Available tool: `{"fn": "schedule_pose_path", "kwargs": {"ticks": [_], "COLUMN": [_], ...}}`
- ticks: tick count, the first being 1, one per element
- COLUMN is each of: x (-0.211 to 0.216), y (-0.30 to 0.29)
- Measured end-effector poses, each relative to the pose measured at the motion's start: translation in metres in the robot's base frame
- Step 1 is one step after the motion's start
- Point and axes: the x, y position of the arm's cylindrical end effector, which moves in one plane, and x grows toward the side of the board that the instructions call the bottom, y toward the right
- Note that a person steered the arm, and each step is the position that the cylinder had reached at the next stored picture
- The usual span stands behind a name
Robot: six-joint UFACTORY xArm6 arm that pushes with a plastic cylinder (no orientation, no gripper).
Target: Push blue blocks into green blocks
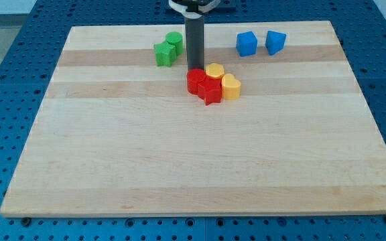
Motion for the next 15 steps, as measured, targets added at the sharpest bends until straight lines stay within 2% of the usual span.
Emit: {"fn": "schedule_pose_path", "kwargs": {"ticks": [1, 4, 5, 7, 8, 9, 11, 12, 15], "x": [0.000, -0.049, -0.051, -0.122, -0.148, -0.148, -0.104, -0.095, -0.095], "y": [0.000, 0.003, 0.003, 0.026, 0.062, 0.133, 0.261, 0.272, 0.173]}}
